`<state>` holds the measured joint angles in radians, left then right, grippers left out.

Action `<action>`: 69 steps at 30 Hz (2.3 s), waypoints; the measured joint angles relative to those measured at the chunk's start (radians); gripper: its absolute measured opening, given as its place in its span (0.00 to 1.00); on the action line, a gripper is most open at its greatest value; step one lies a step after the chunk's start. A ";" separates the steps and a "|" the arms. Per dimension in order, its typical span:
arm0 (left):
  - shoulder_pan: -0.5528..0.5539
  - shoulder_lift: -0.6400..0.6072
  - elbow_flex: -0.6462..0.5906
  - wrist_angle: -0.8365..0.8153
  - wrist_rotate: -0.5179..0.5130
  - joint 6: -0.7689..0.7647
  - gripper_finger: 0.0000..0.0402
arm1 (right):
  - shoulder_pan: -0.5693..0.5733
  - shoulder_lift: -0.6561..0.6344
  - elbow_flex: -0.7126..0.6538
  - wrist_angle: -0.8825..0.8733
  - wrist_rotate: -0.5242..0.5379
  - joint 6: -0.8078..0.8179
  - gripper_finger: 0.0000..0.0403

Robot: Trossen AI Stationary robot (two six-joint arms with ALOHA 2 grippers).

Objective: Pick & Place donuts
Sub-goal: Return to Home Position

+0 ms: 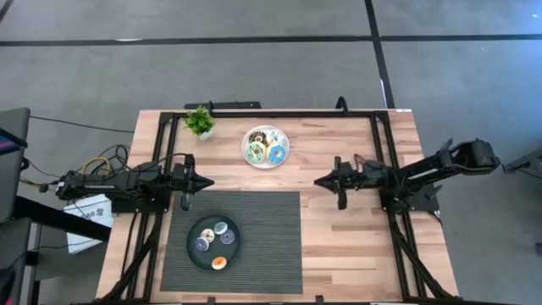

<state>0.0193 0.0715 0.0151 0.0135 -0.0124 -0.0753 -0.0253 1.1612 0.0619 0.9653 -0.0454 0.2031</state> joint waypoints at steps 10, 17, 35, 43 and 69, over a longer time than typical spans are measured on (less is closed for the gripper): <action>0.000 0.000 0.000 0.000 0.000 0.000 0.00 | -0.057 -0.248 -0.054 -0.168 0.068 0.052 0.00; 0.000 0.000 0.000 0.000 0.000 0.000 0.00 | 0.017 -0.460 -0.054 -0.377 0.106 0.035 0.00; 0.000 0.000 0.000 0.000 0.000 0.000 0.00 | 0.080 -1.093 -0.054 -0.935 0.127 -0.045 0.00; 0.000 0.000 0.000 0.000 0.001 0.000 0.00 | 0.079 -1.146 -0.046 -0.960 0.046 -0.132 0.00; 0.000 0.000 0.000 0.000 0.001 0.000 0.00 | 0.078 -1.130 -0.044 -0.974 0.045 -0.133 0.00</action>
<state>0.0193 0.0719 0.0151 0.0132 -0.0113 -0.0753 0.0528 0.0307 0.0177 -0.0086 -0.0006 0.0704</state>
